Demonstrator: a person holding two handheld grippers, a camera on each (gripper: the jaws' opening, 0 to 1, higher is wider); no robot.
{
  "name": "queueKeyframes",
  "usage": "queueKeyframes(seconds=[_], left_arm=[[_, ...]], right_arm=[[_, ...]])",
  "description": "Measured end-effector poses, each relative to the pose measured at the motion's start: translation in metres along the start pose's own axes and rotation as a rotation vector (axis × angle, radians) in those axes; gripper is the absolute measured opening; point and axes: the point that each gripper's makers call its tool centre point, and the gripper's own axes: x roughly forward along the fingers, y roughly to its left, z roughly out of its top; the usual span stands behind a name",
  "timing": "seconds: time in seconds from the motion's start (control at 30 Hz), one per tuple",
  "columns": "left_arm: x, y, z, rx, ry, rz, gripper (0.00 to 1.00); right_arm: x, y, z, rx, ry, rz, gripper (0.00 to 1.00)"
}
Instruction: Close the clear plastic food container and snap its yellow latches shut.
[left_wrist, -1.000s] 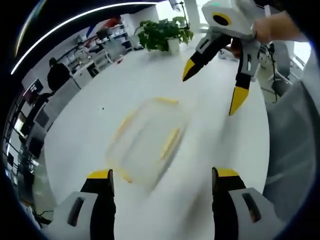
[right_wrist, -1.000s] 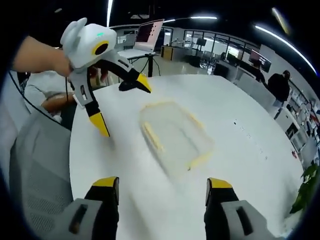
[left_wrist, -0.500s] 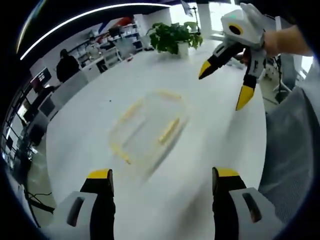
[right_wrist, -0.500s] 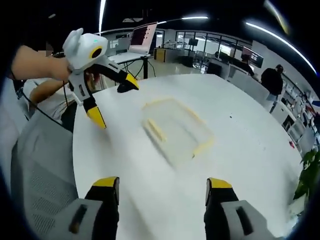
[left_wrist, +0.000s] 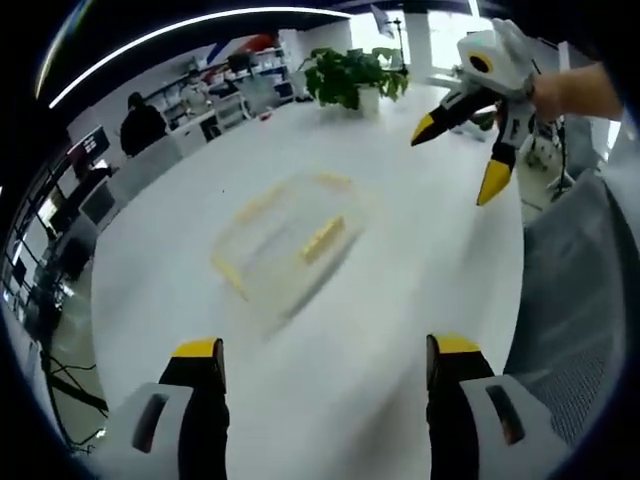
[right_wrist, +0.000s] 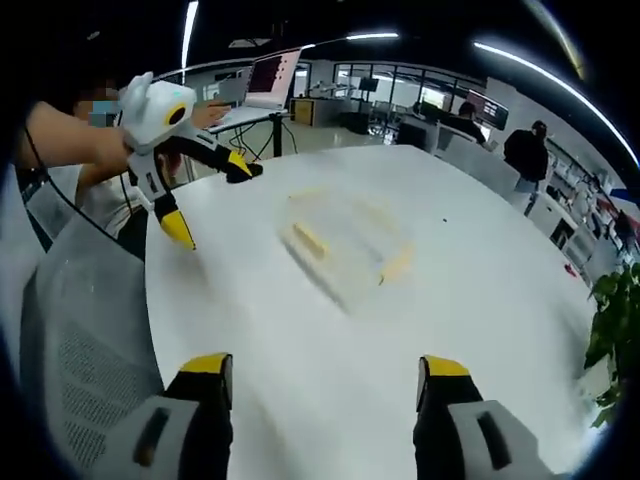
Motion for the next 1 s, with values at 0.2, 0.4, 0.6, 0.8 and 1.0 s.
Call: queueKeyframes(seconds=[0.2,0.4,0.6,0.8,1.0], left_arm=[[-0.005,-0.006,-0.012,-0.032,-0.004,0.003,0.81],[-0.012,-0.013,-0.021,-0.090,-0.024,0.008,0.81],[-0.018,-0.018,-0.032,-0.095,-0.049,0.052,0.81],[-0.026,-0.020,-0.039,-0.180,-0.077,0.085,0.82],[-0.029,-0.028,-0.045,-0.203,-0.092,0.086,0.81]], right_arm=[[-0.003,0.009,-0.008,0.028,-0.015,-0.011,0.75],[-0.008,0.015,-0.012,0.035,-0.049,-0.029,0.75],[-0.018,0.019,-0.015,0.061,-0.115,-0.071,0.76],[-0.027,0.023,-0.023,0.085,-0.169,-0.108,0.79],[-0.029,0.030,-0.033,0.098,-0.164,-0.110,0.79]])
